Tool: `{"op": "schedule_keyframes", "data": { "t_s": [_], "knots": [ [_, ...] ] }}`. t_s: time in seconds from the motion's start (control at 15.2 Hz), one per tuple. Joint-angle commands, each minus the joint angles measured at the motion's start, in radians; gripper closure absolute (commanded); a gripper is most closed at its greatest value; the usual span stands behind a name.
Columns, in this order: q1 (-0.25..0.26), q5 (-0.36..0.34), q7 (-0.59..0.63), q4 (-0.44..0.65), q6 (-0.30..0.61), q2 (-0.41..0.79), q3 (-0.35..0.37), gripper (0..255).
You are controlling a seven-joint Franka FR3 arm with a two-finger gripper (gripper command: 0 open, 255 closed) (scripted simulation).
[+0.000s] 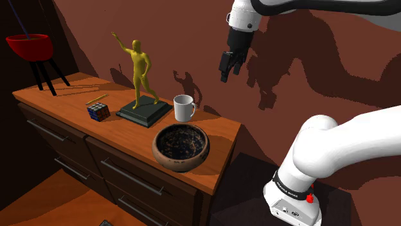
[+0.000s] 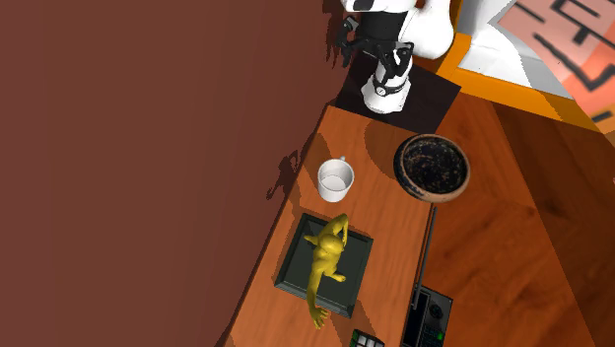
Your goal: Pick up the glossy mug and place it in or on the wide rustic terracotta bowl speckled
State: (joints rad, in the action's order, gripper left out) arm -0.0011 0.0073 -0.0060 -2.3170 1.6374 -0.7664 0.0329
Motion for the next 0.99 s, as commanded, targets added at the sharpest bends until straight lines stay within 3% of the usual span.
{"op": "schedule_keyframes", "data": {
  "t_s": [0.0, 0.46, 0.92],
  "knots": [
    [0.0, 0.0, 0.0, 0.0, 0.0, 0.0, 0.0, 0],
    [0.006, 0.018, -0.022, 0.022, 0.188, 0.232, -0.011, 0],
    [0.012, 0.043, -0.05, 0.11, 0.336, 0.49, -0.017, 0]
  ]
}}
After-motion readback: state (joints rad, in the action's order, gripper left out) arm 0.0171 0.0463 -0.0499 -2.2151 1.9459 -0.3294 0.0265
